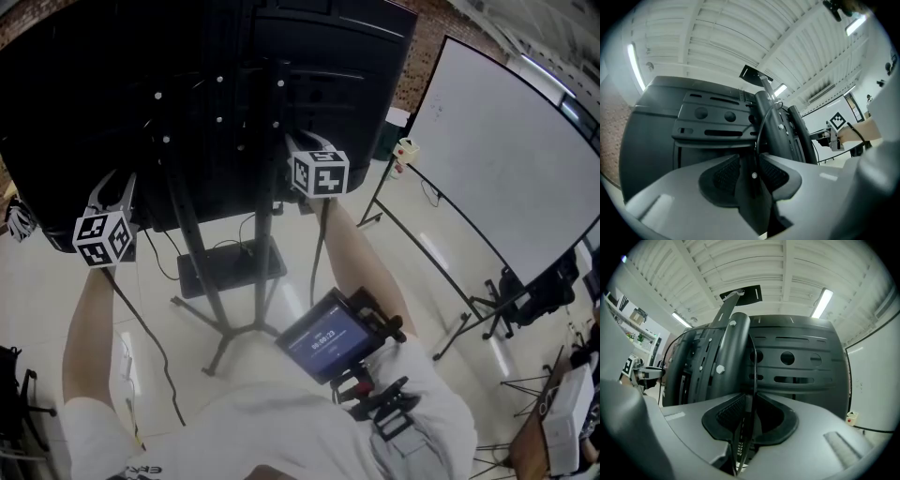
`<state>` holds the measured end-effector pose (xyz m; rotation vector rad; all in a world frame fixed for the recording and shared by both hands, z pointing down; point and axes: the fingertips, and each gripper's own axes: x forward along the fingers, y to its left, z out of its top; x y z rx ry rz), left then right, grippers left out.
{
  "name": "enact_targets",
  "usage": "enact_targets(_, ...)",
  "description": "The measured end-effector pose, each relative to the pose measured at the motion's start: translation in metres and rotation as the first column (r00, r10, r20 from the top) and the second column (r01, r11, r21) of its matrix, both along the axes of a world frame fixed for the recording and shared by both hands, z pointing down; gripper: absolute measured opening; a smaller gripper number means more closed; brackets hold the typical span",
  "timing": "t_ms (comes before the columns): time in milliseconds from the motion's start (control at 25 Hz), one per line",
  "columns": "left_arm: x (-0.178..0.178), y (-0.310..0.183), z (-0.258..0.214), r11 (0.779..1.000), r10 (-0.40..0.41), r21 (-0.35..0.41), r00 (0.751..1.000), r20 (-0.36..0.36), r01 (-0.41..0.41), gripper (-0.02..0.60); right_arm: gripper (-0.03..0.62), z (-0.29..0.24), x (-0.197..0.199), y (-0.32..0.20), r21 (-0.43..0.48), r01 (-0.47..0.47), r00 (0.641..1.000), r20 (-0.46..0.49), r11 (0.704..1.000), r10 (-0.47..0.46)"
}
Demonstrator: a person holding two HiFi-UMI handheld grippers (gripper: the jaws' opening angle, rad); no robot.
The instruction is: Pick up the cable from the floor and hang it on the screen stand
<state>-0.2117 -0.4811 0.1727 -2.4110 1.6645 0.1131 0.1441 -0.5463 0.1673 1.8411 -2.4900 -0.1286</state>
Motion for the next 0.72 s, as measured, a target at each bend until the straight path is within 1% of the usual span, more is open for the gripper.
enact_targets(200,0.003,0.004,0.019,0.999,0.036,-0.012,0.999,-0.024,-0.036,0.109,0.097,0.007,0.005,0.009,0.006,-0.032,0.999,0.007,0.999,0.032)
enact_targets(400,0.009,0.01,0.046,0.995,0.087,-0.047,0.995,-0.046,-0.089,0.118,0.098,0.02,0.012,0.025,-0.004,-0.07,0.998,-0.001,0.998,0.07)
enact_targets(720,0.026,0.034,0.088,0.975,0.197,-0.087,0.977,-0.087,-0.204,0.144,0.091,0.049,0.012,0.056,-0.046,-0.112,0.994,-0.018,0.993,0.112)
